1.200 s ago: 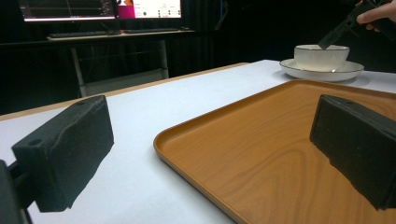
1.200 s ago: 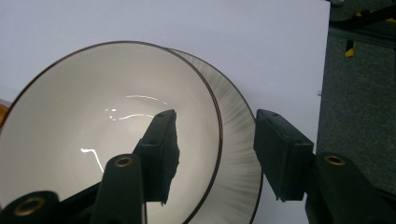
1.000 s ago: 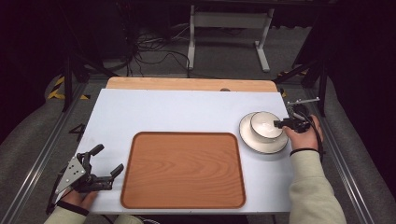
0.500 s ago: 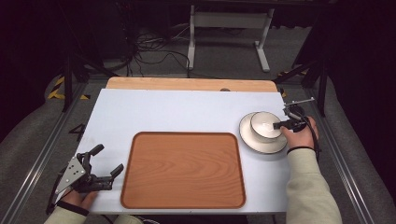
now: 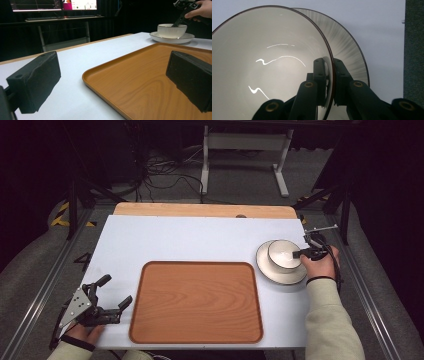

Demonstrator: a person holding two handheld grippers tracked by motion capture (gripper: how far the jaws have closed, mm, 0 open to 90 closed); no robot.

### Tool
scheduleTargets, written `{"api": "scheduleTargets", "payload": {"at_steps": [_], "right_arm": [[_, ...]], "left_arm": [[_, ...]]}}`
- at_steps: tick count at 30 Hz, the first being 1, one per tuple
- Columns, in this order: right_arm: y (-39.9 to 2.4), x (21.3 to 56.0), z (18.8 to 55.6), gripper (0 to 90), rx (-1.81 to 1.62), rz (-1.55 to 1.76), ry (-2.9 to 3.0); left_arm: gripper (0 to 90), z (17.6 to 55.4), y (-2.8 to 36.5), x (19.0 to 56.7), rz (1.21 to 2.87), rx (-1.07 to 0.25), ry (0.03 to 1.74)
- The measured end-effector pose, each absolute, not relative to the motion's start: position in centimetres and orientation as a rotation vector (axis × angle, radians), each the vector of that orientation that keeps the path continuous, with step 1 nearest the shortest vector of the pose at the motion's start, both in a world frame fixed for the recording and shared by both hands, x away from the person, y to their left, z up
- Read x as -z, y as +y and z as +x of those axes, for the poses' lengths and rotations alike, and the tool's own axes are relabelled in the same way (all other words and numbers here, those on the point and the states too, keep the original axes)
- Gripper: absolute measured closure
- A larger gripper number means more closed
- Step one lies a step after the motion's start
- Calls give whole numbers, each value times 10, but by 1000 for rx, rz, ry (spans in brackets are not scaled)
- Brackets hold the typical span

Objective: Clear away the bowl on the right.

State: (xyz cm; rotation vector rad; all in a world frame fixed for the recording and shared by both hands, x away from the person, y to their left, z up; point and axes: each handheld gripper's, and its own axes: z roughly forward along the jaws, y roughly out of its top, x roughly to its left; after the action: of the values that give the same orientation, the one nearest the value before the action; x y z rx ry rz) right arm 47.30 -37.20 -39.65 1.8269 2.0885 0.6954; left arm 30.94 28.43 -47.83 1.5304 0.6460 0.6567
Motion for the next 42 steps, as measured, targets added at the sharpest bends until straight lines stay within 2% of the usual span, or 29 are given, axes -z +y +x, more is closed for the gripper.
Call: {"api": "scheduleTargets", "payload": {"at_steps": [21,42], "right_arm": [[-362,383,464,828,-739,1880,2002],[-348,333,445,825,-817,1836,1984]], "left_arm": [[2,309,284,478,1531,-656,646],[2,310,284,478,1530,-656,646]]}}
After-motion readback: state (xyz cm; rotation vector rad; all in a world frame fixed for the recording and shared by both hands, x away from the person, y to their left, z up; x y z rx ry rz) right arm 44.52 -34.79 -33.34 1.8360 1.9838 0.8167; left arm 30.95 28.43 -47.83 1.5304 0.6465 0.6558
